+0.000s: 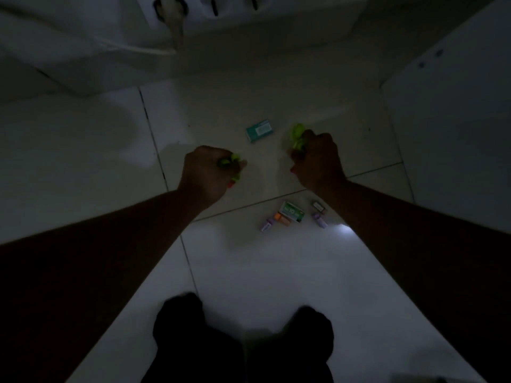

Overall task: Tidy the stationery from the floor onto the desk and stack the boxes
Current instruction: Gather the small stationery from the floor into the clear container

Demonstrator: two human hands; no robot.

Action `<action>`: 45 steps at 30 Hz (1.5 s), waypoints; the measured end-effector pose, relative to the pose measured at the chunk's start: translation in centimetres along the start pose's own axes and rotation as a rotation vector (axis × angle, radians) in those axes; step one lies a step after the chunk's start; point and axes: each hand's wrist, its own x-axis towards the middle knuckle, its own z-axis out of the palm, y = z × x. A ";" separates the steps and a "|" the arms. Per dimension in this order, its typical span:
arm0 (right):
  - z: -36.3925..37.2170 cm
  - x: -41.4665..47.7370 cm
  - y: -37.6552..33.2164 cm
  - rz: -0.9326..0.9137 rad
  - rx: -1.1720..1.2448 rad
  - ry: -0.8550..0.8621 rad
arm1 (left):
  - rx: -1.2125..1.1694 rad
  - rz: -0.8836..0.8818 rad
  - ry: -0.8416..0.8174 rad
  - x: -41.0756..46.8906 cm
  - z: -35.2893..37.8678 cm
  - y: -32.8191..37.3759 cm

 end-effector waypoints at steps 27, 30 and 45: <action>-45.0 -31.0 -22.0 0.113 0.616 0.208 | -0.317 0.100 -0.072 -27.7 -23.4 45.2; -50.4 -33.8 -24.1 0.112 0.608 0.275 | -0.323 0.174 -0.050 -30.4 -26.2 51.0; -66.3 -35.1 -21.4 0.057 0.515 0.477 | -0.263 0.246 -0.128 -33.9 -24.0 66.9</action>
